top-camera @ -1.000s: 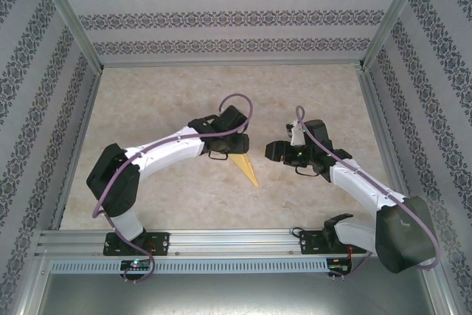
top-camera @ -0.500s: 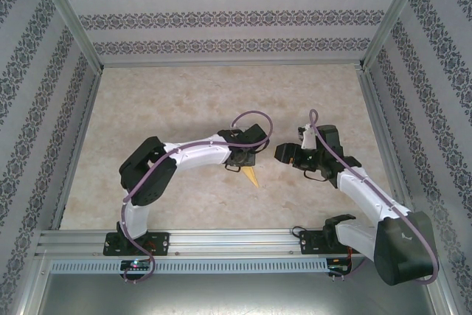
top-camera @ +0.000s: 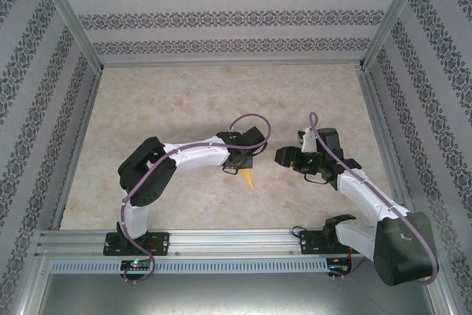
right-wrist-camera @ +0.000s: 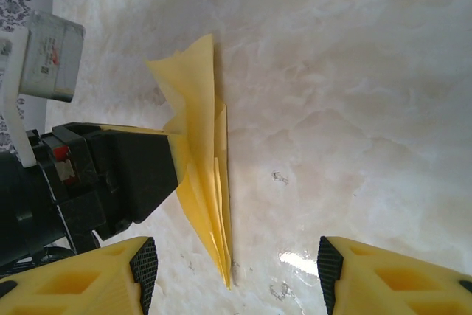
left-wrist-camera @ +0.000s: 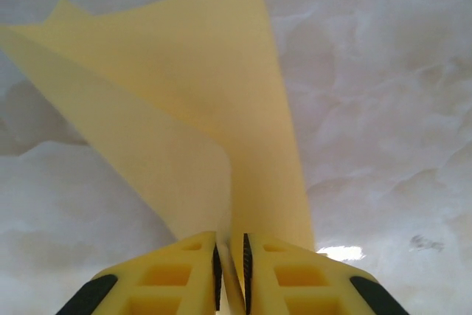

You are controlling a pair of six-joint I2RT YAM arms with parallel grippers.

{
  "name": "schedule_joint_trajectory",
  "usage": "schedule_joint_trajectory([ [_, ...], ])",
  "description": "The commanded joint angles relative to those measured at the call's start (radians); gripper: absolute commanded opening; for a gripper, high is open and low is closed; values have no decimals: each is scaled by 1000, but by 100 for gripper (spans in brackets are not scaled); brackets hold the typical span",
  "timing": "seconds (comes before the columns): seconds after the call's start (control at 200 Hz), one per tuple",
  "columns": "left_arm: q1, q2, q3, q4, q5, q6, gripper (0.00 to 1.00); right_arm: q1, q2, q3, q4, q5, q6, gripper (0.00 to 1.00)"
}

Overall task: Fold a paper plane with a square sheet of paper (pick it up from the middle)
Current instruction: Turn over a paper plane at the center of the table.

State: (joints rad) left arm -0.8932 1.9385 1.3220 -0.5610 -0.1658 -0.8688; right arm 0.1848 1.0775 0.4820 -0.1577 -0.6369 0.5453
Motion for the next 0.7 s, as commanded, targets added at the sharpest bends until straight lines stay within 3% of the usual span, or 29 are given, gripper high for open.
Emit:
schedule_joint_trajectory([
  [0.0, -9, -79, -40, 1, -14, -4, 18, -8, -10, -11, -6, -28, -17, 61],
  [0.43, 5, -178, -159, 83, -1, -10, 7, 26, -2, -34, 57, -57, 36, 61],
  [0.694, 45, -271, -258, 245, 135, 58, 2, 188, 33, -40, 149, -7, 71, 61],
])
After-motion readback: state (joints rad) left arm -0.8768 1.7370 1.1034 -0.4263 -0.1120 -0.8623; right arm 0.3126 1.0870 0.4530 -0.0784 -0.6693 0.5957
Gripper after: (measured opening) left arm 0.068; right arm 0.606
